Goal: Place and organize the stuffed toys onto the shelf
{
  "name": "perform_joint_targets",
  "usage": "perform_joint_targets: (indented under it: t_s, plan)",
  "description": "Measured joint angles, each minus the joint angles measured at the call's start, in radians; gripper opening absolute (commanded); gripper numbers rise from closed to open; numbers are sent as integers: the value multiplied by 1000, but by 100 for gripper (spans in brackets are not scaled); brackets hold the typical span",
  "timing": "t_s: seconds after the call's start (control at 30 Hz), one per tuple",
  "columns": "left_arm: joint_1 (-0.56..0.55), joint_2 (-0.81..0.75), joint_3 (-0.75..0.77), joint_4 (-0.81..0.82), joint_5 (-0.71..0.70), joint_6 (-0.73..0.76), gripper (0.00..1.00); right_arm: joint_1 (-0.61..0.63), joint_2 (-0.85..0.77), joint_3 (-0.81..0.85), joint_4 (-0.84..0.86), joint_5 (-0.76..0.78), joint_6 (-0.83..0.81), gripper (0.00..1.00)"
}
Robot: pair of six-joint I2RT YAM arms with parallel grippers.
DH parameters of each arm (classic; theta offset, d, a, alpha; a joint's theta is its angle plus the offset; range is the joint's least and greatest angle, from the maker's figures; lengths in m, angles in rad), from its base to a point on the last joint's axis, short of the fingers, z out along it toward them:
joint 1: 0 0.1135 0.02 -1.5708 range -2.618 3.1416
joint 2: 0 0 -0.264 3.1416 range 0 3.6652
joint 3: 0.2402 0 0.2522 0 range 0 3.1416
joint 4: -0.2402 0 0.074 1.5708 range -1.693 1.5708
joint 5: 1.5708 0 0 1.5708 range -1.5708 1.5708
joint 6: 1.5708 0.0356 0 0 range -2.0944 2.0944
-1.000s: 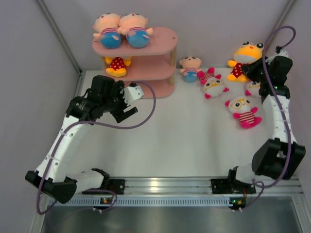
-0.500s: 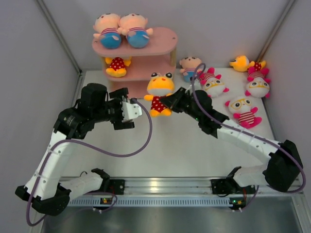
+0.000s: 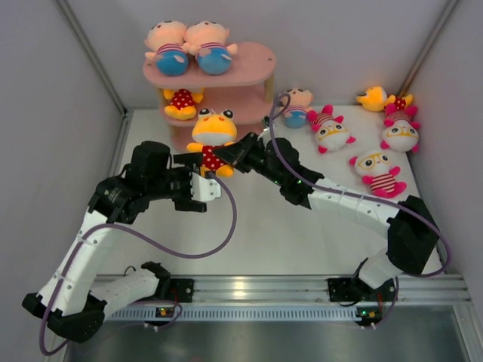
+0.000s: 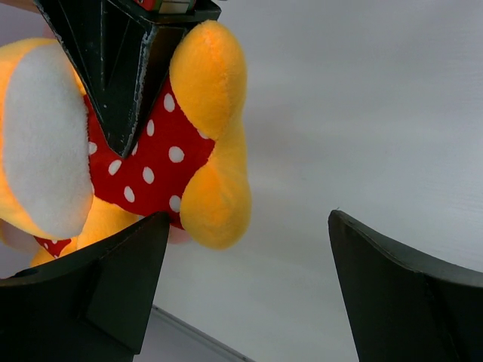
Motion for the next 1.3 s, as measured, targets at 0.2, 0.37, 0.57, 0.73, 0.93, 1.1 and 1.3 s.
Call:
perform_joint_targets:
  t_s: [0.2,0.37,0.57,0.73,0.93,1.1,1.3]
  plan:
    - [0,1,0,1,-1,15,75,21,6,0,6,-4,18,0]
    - [0,4,4,15,-32,53,22,28,22,9,12,-34,34,0]
    - [-1,28,18,29,-65,97,0,27,25,11,24,-38,37,9]
    - [-2,49,33,41,-92,142,0,21,18,9,25,-20,-5,60]
    - [-3,126,42,178,-128,254,0,-28,-132,-117,-25,-8,-78,72]
    - [-3,215,51,272,-163,299,0,-117,-362,-240,-124,81,-158,74]
    - [-3,275,50,402,-194,309,0,-152,-659,-306,-257,296,-288,78]
